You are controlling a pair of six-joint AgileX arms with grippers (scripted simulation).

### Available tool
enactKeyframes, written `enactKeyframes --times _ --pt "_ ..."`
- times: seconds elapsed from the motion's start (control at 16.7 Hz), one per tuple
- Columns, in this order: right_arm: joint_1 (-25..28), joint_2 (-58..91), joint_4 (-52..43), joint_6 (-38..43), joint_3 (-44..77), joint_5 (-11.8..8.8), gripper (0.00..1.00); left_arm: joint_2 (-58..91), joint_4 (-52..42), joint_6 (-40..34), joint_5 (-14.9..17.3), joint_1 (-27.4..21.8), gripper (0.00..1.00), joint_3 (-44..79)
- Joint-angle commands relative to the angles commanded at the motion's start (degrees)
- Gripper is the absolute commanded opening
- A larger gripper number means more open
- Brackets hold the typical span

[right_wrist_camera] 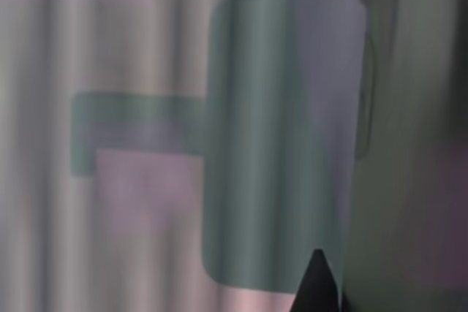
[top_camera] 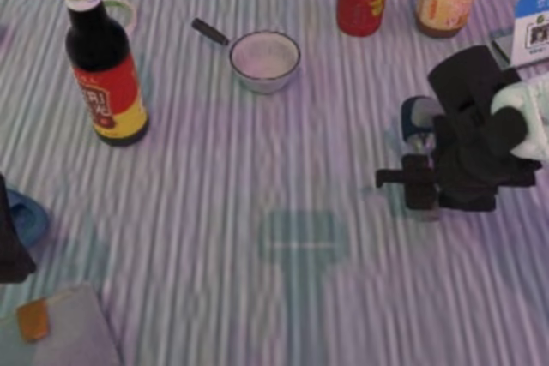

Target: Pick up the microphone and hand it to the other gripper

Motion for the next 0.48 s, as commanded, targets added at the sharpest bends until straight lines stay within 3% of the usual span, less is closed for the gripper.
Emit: enactKeyframes --times 0.48 --pt "-0.2 -8.1 36.0 -10.3 -9.7 -10.9 0.00 0.0 0.0 0.0 0.0 0.0 1.00 0.0"
